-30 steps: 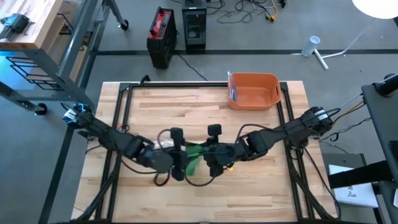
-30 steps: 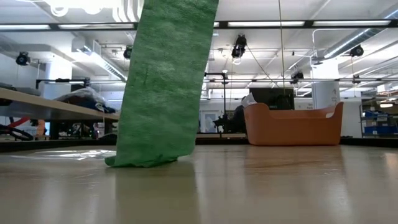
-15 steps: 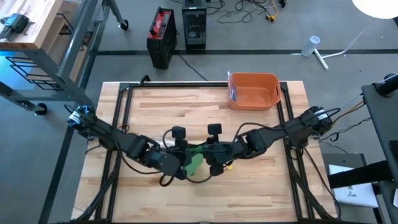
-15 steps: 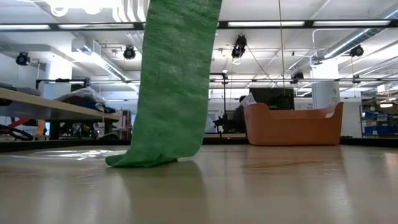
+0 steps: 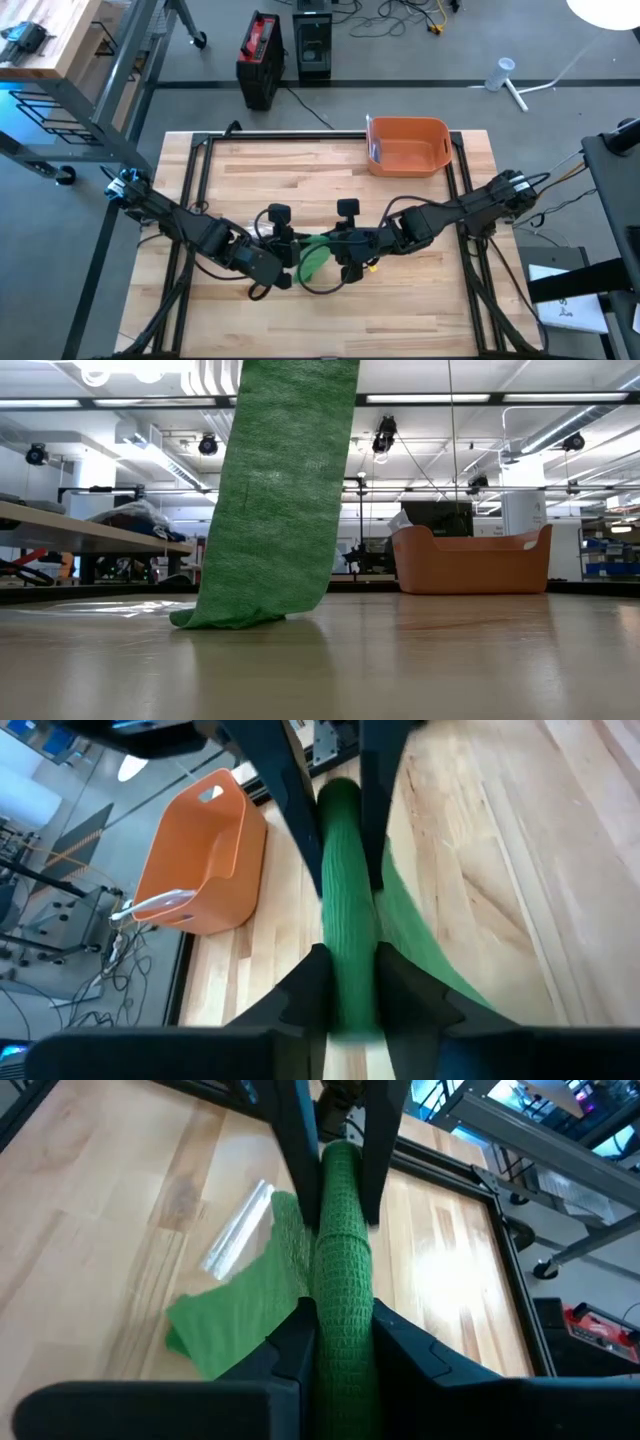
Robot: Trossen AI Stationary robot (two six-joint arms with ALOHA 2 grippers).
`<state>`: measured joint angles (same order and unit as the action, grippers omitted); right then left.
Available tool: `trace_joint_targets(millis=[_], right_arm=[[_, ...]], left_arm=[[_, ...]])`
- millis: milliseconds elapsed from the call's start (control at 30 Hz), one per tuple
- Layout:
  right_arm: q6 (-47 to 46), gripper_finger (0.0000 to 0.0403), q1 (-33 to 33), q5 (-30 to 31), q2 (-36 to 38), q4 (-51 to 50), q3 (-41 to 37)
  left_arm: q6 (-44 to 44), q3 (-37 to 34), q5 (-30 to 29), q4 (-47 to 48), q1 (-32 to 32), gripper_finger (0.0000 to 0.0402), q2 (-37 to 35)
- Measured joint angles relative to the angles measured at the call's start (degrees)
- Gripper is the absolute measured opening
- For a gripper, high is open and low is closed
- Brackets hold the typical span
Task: Roll bandage
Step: Roll the green bandage
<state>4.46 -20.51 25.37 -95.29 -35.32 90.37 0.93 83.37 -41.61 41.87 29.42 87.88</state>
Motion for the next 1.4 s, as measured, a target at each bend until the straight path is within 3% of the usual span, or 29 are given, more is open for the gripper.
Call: trace_joint_targets(millis=[300,467,567,833,967,1133,1400], right_arm=[[-0.04,0.0054,0.06,0.56,0.37,-0.75,-0.02],[-1.69,0.0056,0.10,7.25,0.69,-3.16,-0.05],[-4.03,0.0051,0.15,7.84,1.85,-5.58,-0.07],[-11.38,0.0054,-0.44,5.41,3.50,-8.69,-0.07],[-15.64,0.0049,-1.29,5.24,3.08,-15.69,-0.07],[-22.59,0.0047,-2.28,9.36,3.81,-22.96,-0.07],[-21.14,0.0047,-3.40,9.18,3.78,-20.78,-0.07]], left_arm=[[0.02,-0.02,-0.02,0.14,0.19,0.0120,-0.95],[0.45,0.07,-0.04,-0.38,0.15,0.0140,-0.95],[0.46,0.07,0.04,-0.65,0.17,0.0148,-0.95],[0.44,0.07,0.20,-3.88,0.17,0.0164,-0.95],[0.45,0.07,0.22,-5.98,0.15,0.0167,-0.95],[0.46,0.05,0.24,-8.16,0.15,0.0172,-0.93],[0.46,0.05,0.26,-10.79,0.15,0.0178,-0.93]])
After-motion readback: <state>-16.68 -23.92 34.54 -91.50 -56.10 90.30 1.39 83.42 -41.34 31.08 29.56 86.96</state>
